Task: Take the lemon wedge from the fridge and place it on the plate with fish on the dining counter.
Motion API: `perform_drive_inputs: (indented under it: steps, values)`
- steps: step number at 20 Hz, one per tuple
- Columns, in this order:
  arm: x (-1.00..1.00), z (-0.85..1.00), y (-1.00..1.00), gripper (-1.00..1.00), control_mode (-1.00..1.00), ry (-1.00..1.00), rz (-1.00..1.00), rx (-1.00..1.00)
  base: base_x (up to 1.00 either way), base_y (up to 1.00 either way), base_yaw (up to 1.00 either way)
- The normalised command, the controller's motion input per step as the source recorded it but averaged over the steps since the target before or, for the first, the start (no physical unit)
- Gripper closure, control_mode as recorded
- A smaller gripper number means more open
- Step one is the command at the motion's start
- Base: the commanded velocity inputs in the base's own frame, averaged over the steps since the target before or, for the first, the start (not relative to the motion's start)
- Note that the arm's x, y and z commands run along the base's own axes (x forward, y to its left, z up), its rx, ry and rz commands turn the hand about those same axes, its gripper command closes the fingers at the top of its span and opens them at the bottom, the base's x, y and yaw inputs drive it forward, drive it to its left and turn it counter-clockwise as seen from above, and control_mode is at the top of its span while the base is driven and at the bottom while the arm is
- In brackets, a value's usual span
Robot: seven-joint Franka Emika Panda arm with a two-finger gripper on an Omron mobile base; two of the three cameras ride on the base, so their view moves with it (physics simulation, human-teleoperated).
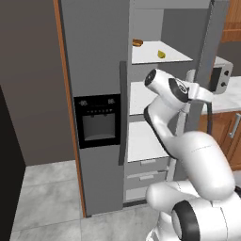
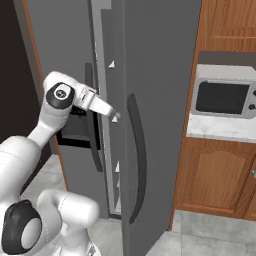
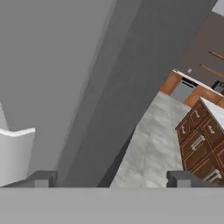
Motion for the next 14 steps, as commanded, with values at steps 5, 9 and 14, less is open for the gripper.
perform_drive_inputs:
  steps: [5,9,14]
  values:
    - [-0.52,-0.75,-1.00,-1.00,-1.00,0.20,-0.25,-0.10,0.00,0.00,0.00]
    - [-0.56,-0.84,-1.00,-1.00,-1.00,0.13,-0.29,-0.12,0.00,0.00,0.00]
    - [-0.54,-0.77,-1.00,-1.00,-1.00,0.06,-0.30,-0.09,0.00,0.00,0.00]
